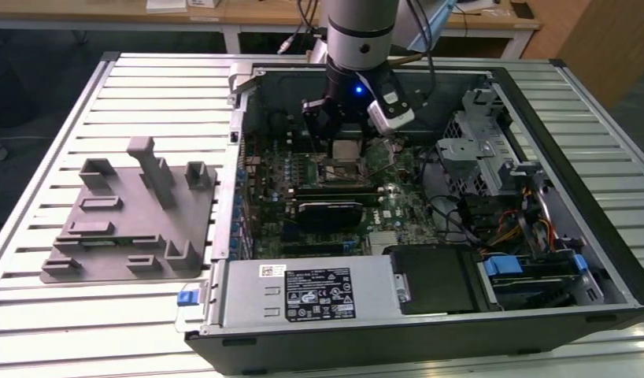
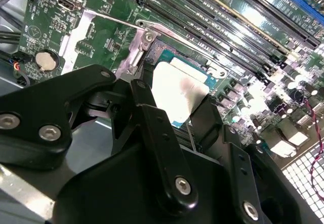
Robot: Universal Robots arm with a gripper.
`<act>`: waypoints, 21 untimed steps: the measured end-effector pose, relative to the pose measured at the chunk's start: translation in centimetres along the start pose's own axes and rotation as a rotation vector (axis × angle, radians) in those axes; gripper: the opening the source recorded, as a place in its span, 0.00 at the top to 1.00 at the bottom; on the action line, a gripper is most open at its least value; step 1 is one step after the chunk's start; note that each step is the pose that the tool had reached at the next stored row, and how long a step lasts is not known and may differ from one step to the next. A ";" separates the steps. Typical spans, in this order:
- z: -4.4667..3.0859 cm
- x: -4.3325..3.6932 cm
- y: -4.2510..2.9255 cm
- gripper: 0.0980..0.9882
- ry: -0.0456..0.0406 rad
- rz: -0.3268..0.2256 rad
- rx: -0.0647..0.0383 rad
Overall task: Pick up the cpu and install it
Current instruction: 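Pick up the cpu and move it towards the insertion slot, then place the cpu into insertion slot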
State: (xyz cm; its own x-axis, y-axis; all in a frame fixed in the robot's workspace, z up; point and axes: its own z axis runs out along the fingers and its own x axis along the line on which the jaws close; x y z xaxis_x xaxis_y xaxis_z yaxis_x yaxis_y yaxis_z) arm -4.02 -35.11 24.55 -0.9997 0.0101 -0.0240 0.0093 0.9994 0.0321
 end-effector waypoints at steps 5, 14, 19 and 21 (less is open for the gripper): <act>0.01 0.00 0.00 0.50 -0.0001 0.000 0.000; 0.03 0.00 0.00 0.50 0.0000 0.000 0.000; 0.03 0.00 0.00 0.50 -0.0001 0.000 0.000; 0.04 0.00 0.00 0.50 -0.0003 0.007 0.000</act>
State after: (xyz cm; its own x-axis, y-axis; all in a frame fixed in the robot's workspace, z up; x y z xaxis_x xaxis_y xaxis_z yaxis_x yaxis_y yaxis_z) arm -4.02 -35.11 24.51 -0.9996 0.0175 -0.0241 0.0167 0.9993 0.0323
